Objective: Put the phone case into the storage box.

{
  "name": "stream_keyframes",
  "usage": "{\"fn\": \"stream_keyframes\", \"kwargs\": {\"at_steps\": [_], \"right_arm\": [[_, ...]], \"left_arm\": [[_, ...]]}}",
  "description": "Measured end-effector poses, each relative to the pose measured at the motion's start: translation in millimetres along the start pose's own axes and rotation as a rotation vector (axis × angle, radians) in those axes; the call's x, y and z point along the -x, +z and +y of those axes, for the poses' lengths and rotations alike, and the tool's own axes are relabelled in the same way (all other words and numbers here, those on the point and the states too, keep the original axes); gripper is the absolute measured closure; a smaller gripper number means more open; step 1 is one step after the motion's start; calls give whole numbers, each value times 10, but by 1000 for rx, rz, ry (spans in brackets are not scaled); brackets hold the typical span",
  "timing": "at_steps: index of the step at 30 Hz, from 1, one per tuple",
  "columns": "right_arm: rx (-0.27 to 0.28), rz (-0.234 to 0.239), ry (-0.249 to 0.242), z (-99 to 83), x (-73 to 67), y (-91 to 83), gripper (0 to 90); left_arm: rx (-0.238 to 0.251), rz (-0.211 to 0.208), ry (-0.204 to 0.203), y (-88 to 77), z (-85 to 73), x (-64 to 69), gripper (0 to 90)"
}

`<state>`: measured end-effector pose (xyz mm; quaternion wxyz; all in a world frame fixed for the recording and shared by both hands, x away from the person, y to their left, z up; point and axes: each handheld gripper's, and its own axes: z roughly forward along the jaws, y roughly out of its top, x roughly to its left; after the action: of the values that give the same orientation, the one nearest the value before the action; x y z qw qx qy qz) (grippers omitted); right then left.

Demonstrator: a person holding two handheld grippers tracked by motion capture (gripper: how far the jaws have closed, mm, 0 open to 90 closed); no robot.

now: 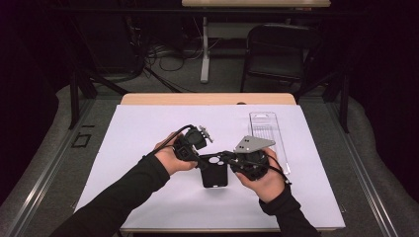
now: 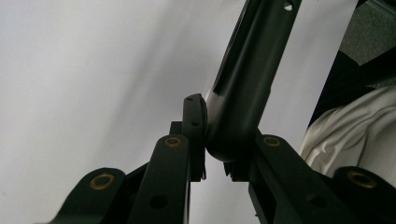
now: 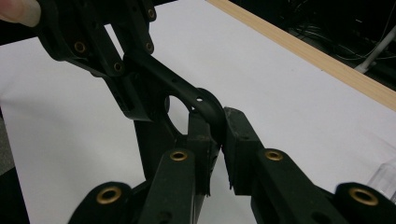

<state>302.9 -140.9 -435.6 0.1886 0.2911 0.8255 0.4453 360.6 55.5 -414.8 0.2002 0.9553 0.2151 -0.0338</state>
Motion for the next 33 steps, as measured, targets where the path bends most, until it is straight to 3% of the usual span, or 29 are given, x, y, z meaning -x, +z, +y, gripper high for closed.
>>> {"fn": "stream_keyframes", "kwargs": {"at_steps": [20,33], "right_arm": [[11,-38,10,-6,-28,3,835],[21,-41,21,-12,-11,-11,840]], "left_arm": [[16,-4,-9,9,-2,-1,806],[53,-12,-23,14,-5,-8,708]]}}
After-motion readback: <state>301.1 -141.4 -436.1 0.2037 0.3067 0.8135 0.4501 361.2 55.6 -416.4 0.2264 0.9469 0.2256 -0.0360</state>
